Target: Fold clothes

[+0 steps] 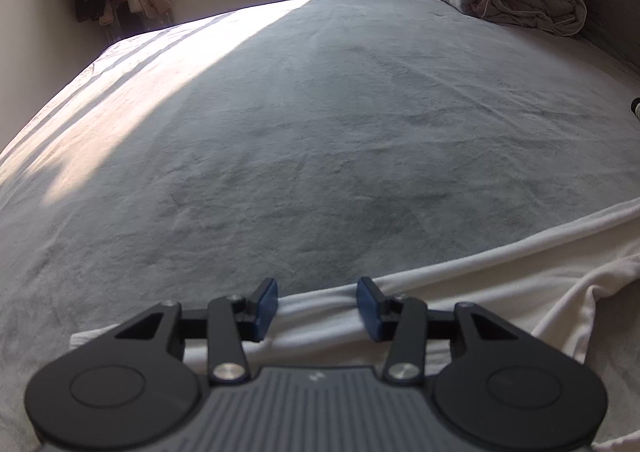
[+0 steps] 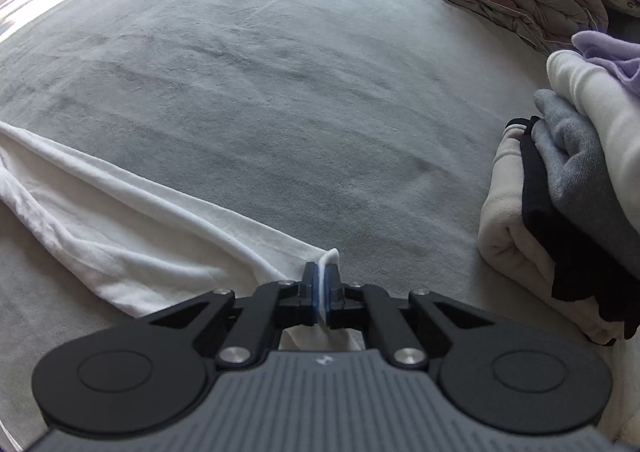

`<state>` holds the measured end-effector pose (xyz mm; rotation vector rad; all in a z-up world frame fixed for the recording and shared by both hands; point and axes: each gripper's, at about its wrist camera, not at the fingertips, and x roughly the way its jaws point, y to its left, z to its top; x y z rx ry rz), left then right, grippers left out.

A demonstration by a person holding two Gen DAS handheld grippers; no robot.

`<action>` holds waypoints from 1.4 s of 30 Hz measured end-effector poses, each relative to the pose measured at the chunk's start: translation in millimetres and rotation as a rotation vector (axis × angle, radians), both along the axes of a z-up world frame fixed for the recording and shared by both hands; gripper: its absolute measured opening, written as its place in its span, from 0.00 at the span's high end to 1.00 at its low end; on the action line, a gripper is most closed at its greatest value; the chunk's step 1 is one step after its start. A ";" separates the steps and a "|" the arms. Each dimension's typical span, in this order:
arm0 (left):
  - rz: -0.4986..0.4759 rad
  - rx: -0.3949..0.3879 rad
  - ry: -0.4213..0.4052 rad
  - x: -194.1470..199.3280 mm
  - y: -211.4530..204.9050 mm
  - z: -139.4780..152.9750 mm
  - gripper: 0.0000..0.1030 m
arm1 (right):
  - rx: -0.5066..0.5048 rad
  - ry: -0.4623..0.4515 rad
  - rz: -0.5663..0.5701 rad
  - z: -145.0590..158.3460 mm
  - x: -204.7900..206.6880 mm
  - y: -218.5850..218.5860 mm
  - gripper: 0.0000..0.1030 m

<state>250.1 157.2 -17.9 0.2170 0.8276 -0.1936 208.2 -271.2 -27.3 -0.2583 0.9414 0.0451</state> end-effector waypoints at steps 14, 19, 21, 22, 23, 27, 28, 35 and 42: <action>-0.081 0.005 0.074 4.1 -2.1 1.4 0.97 | -0.147 -0.230 -0.054 20.4 12.7 11.2 0.98; 0.033 -0.075 -0.086 -10.0 6.9 11.4 0.98 | -0.173 -0.269 -0.072 18.5 13.7 11.6 0.98; 0.080 -0.099 -0.147 -14.5 8.6 11.9 0.98 | -0.181 -0.288 -0.078 17.2 15.2 12.0 0.98; 0.092 -0.087 -0.172 -15.3 6.6 10.5 0.98 | -0.182 -0.292 -0.081 14.6 19.4 13.2 0.98; 0.099 -0.071 -0.185 -14.7 3.9 8.0 0.98 | -0.184 -0.296 -0.083 12.1 23.5 14.5 0.98; 0.134 -0.011 -0.172 -8.0 -7.0 -8.1 0.98 | -0.181 -0.287 -0.092 -3.0 43.4 18.0 0.98; 0.141 0.003 -0.163 -6.1 -9.9 -12.7 0.98 | -0.178 -0.277 -0.095 -8.2 49.0 18.5 0.98; 0.132 0.083 -0.175 -10.7 -24.0 -14.3 0.85 | -0.097 -0.219 -0.119 -18.9 68.0 11.4 0.86; 0.150 -0.133 -0.165 -39.1 -20.5 10.9 0.54 | 0.056 -0.202 -0.154 19.7 61.9 -19.5 0.54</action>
